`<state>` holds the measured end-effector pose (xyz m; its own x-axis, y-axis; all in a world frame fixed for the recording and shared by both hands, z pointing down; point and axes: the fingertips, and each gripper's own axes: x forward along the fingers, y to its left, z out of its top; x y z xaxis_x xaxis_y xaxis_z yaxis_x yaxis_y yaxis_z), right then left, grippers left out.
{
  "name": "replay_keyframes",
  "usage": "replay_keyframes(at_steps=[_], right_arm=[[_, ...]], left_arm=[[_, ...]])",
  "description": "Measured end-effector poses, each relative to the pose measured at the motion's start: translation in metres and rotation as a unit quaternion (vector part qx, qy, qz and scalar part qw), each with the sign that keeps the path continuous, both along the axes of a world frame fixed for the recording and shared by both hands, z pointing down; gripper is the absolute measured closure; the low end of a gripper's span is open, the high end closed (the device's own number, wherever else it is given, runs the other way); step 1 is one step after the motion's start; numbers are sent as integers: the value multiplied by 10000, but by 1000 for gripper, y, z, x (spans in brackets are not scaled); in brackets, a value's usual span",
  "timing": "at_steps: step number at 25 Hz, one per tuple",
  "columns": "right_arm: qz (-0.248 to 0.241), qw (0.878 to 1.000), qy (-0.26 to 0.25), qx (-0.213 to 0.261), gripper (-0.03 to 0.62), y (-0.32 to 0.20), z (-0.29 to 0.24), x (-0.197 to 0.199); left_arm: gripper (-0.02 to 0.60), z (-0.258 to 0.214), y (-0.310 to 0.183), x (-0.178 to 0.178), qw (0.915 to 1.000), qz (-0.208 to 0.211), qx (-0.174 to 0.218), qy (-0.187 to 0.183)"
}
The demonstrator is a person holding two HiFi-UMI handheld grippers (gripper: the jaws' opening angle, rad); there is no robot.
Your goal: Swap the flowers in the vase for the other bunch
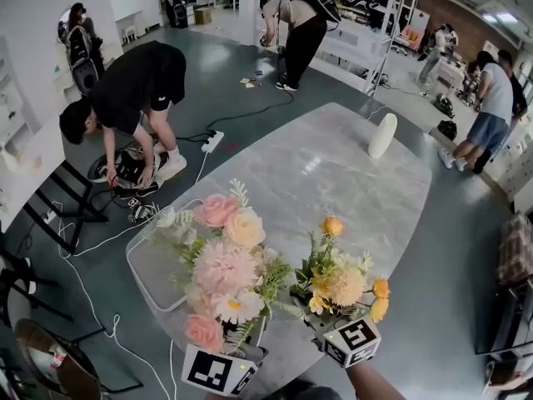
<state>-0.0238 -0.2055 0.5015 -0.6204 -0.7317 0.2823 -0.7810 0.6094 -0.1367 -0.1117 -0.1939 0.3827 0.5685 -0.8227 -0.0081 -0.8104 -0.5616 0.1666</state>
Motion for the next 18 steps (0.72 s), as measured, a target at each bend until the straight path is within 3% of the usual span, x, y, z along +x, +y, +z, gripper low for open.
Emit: replay_keyframes(at_steps=[6, 14, 18], right_arm=[[-34, 10000, 60, -19, 339, -1, 2, -4], [18, 9998, 113, -174, 335, 3, -1, -2], [92, 9992, 170, -360, 335, 8, 4, 4]], left_arm=[[508, 4, 2, 16, 9993, 327, -105, -165], [508, 24, -3, 29, 9977, 341, -86, -580], [508, 29, -3, 33, 9974, 355, -92, -615]])
